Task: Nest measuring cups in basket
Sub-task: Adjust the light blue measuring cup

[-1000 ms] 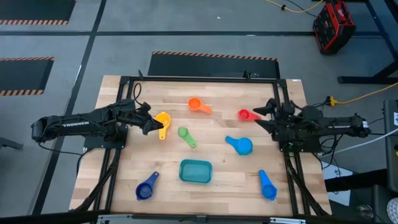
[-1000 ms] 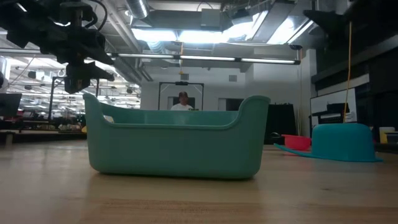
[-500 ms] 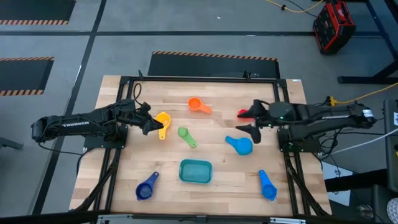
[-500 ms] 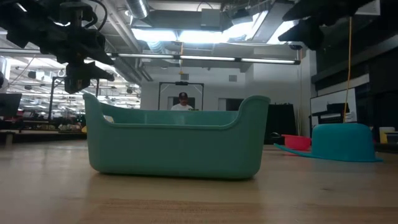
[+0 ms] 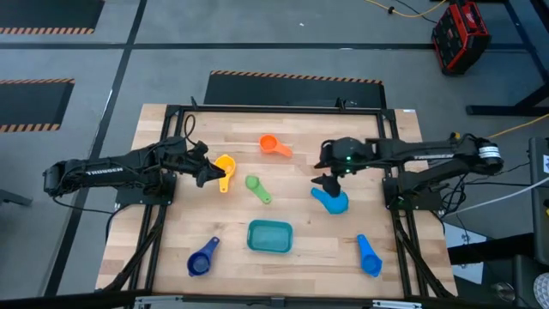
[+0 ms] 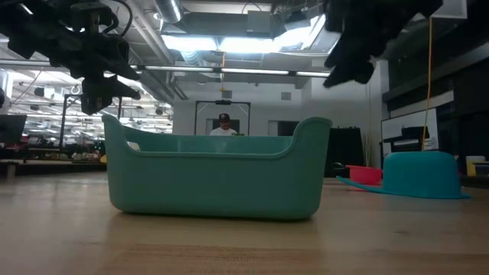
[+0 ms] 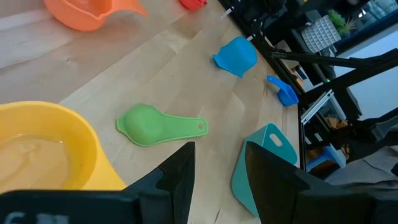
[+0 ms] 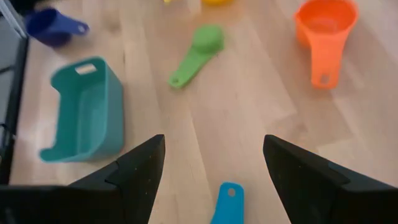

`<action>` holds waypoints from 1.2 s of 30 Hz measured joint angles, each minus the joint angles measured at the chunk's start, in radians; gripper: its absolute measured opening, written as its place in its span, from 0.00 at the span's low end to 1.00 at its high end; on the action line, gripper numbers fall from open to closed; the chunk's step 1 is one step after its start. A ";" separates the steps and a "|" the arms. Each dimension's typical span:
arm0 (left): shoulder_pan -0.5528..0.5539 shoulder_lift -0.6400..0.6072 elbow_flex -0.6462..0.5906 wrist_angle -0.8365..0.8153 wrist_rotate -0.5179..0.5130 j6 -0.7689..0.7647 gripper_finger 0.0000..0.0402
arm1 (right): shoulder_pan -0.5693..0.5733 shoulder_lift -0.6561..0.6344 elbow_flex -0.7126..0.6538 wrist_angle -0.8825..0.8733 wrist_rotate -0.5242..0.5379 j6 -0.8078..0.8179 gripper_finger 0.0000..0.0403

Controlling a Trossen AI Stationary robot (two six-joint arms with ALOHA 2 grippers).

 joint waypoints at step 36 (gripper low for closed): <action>0.000 0.000 0.000 -0.001 0.000 0.000 0.33 | -0.001 0.407 0.000 -0.002 -0.044 -0.021 0.69</action>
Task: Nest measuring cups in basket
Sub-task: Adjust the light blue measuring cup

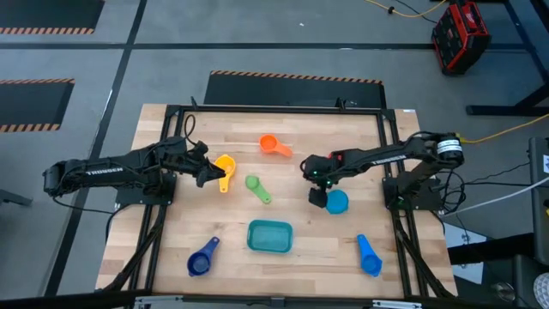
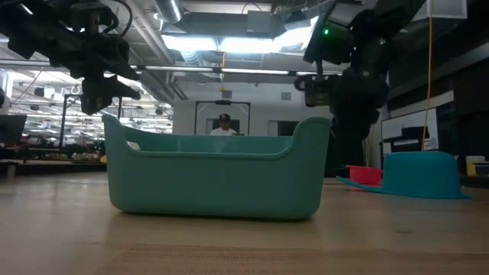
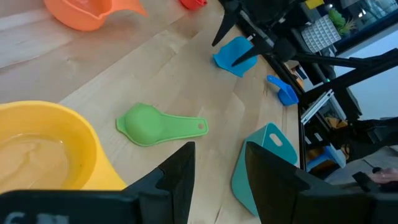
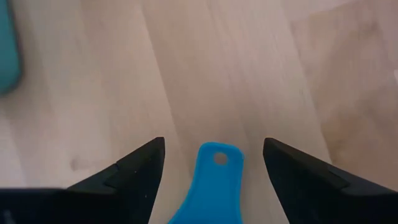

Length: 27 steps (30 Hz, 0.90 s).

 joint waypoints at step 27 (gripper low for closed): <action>0.000 0.000 0.000 0.000 0.000 0.000 0.33 | 0.000 0.094 0.001 -0.006 0.012 -0.003 0.51</action>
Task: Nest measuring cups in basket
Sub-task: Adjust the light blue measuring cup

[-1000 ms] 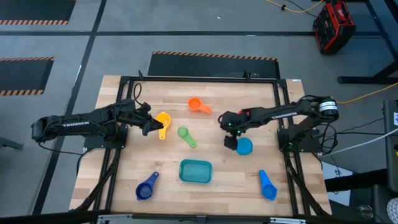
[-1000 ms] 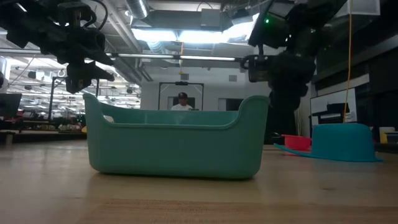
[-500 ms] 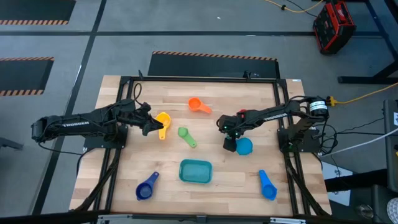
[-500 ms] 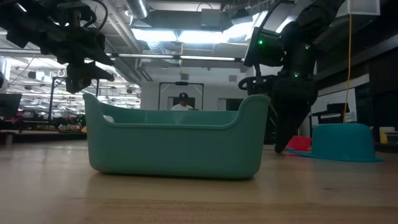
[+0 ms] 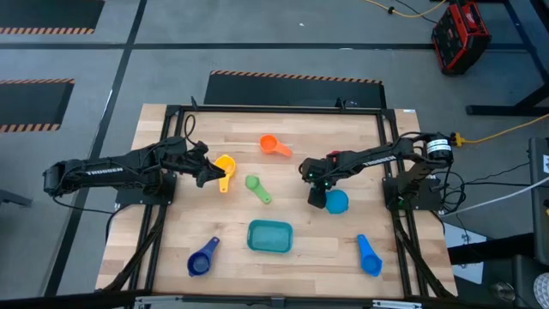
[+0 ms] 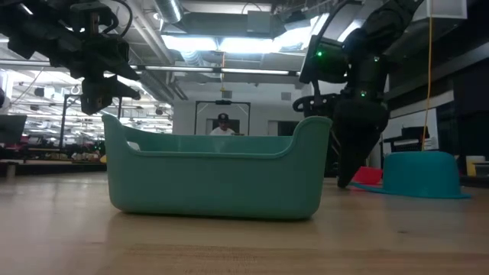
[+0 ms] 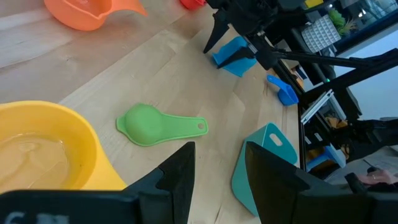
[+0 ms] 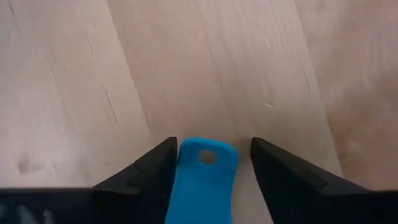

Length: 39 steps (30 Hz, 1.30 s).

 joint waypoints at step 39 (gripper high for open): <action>0.000 0.000 0.000 0.000 0.000 0.000 0.33 | 0.001 -0.009 0.067 -0.011 -0.001 0.017 0.38</action>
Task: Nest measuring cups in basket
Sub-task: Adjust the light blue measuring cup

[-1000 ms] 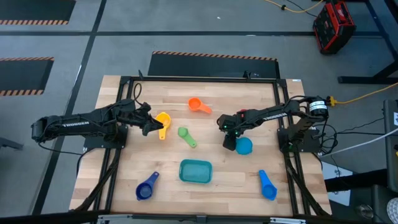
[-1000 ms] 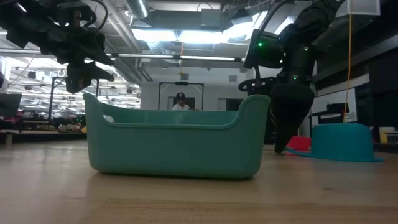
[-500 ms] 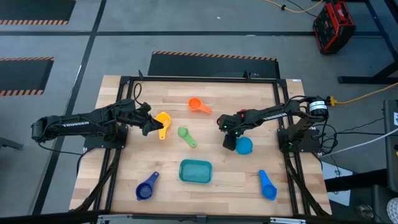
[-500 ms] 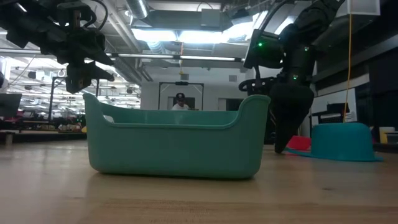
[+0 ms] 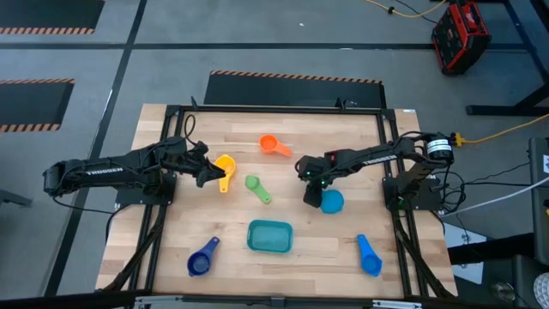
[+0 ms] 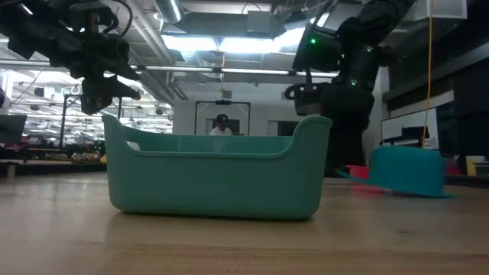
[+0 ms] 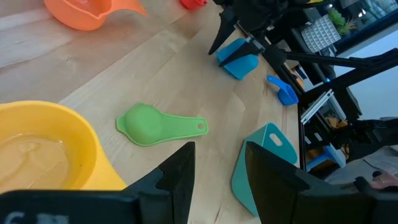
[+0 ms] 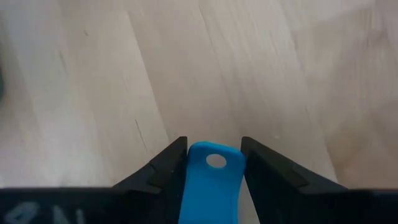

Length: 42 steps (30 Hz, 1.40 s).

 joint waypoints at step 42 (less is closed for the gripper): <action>0.000 0.000 0.000 0.000 -0.038 0.041 0.33 | -0.005 -0.003 0.349 0.014 0.238 -0.228 0.38</action>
